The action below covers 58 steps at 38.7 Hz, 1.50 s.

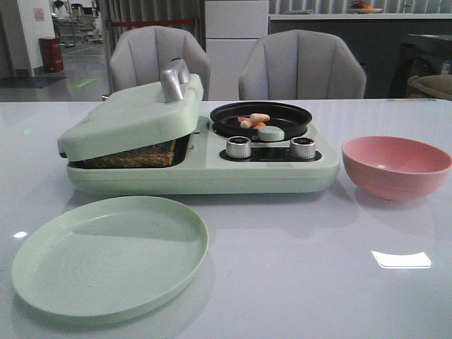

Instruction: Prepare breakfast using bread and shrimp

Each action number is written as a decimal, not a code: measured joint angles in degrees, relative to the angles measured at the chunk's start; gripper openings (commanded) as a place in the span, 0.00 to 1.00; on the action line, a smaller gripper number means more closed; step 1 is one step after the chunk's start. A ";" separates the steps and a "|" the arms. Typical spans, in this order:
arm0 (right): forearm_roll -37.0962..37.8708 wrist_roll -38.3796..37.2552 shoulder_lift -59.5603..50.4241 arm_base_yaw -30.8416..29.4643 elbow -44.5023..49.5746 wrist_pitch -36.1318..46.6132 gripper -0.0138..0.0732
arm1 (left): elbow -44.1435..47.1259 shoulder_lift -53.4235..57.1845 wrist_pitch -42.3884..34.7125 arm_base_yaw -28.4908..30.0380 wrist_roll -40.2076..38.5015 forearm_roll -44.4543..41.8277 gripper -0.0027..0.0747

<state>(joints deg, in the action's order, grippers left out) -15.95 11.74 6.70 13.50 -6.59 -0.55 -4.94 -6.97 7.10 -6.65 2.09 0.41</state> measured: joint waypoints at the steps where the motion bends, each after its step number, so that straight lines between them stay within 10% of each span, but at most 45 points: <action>1: 0.00 0.00 0.00 0.00 0.00 0.00 0.31 | 1.07 0.96 -1.12 0.09 -0.09 -0.41 0.18; 58: 0.00 0.00 0.00 0.00 0.10 0.00 0.31 | 5.19 7.21 -4.90 4.91 -3.30 -0.11 0.18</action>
<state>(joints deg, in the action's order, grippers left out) -15.95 11.74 6.70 13.50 -6.49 -0.55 0.24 0.24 2.19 -1.74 -1.21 0.30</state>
